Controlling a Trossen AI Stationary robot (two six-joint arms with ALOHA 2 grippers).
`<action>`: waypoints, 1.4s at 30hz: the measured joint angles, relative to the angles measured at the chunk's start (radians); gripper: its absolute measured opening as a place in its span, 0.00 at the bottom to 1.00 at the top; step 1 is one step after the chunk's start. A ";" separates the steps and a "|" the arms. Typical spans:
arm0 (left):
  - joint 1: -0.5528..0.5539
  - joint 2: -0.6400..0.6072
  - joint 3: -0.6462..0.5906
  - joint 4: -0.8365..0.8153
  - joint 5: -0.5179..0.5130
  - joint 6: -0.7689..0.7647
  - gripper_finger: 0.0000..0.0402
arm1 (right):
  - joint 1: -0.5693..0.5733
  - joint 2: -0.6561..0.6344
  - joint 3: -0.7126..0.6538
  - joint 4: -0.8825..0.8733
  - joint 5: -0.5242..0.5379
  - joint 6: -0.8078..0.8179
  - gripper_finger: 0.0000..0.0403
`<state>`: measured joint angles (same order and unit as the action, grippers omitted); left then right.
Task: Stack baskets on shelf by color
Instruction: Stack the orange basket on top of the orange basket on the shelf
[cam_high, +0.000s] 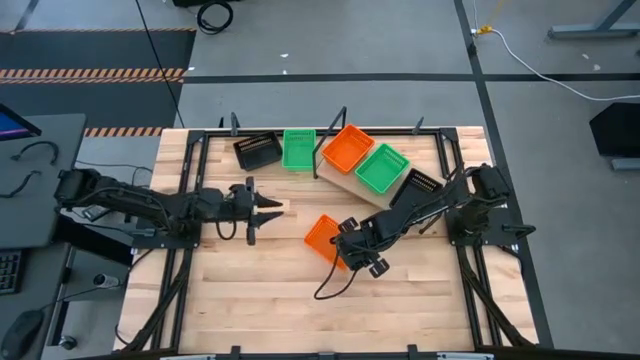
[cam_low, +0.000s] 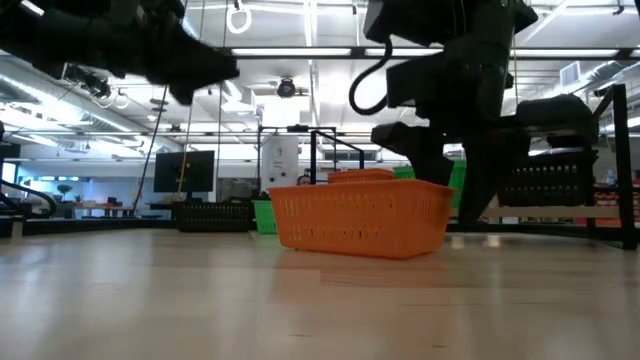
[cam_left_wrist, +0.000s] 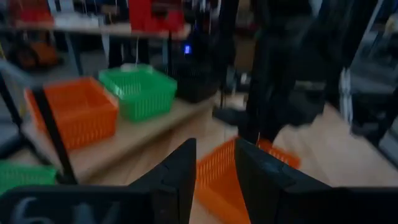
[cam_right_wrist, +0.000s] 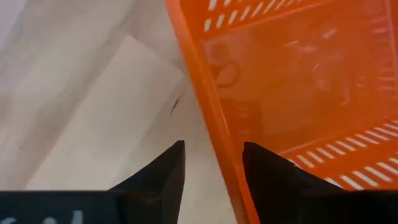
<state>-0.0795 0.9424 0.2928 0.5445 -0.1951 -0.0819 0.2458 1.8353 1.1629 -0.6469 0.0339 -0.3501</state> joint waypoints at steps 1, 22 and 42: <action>0.000 0.000 0.000 0.031 -0.001 0.010 0.29 | 0.000 -0.001 0.000 0.000 0.002 -0.004 0.40; 0.229 0.000 0.054 0.237 -0.037 0.107 0.29 | -0.021 -0.072 0.047 -0.028 0.280 0.074 0.03; 0.359 -0.005 0.253 0.028 0.157 0.163 0.29 | -0.426 -0.203 0.517 -0.449 0.188 0.560 0.03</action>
<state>0.2799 0.9373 0.5460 0.5723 -0.0383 0.0810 -0.1803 1.6319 1.6801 -1.0963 0.2223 0.2098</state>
